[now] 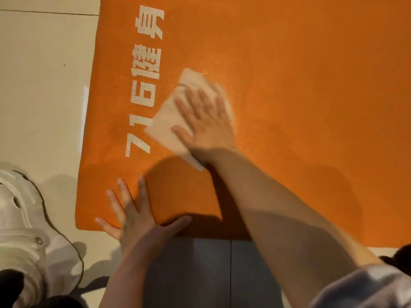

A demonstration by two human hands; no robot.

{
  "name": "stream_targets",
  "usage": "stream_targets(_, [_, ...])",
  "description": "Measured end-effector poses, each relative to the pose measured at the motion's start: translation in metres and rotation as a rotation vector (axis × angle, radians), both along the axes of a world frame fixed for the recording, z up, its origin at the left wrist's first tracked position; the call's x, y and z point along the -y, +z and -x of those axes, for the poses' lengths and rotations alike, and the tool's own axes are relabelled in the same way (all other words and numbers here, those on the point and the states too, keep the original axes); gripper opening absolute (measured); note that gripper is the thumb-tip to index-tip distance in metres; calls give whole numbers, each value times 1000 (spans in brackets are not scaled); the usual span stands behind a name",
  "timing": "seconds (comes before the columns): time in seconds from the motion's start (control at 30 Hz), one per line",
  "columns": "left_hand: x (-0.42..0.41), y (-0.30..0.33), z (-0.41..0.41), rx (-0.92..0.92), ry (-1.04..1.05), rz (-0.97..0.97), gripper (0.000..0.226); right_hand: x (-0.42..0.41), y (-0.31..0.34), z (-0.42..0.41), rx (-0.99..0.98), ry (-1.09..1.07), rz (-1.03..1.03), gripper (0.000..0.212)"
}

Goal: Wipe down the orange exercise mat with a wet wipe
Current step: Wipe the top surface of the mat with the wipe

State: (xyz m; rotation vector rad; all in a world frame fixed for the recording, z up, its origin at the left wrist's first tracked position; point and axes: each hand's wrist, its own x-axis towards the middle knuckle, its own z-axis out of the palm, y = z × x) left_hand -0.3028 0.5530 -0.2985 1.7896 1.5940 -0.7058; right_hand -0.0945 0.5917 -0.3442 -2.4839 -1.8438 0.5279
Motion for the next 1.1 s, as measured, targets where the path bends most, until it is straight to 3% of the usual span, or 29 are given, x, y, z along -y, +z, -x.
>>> stream_targets(0.17, [-2, -2, 6, 19, -2, -20, 135, 104, 1, -98, 29, -652, -22, 66])
stream_targets(0.27, [0, -2, 8, 28, -6, -34, 133, 163, 4, -111, 37, -1020, 34, 67])
stream_targets(0.33, [0, -4, 11, 58, -11, -47, 134, 166, 2, -100, 26, -1142, 41, 66])
stream_targets(0.4, [-1, -11, 18, 96, -16, -67, 131, 147, -3, -78, 18, -1126, 29, 66])
stream_targets(0.5, [6, -23, 33, 219, -30, -192, 115, 101, -9, -19, 72, -852, 26, 66])
stream_targets(0.6, [14, -21, 51, 472, 209, -454, 77, 52, -5, 62, 21, -462, 21, 66])
stream_targets(0.67, [16, -15, 60, 531, 412, -614, 50, 34, -3, 115, -10, -234, 39, 66])
stream_targets(0.8, [24, -15, 65, 587, 624, -647, 29, 57, 1, 164, -51, 33, -24, 63])
stream_targets(0.87, [36, -20, 65, 651, 585, -649, 28, 79, -3, 145, -77, -62, -55, 62])
stream_targets(1.1, [76, -20, 62, 661, 520, -646, 25, 207, -3, 4, 104, -819, 106, 75])
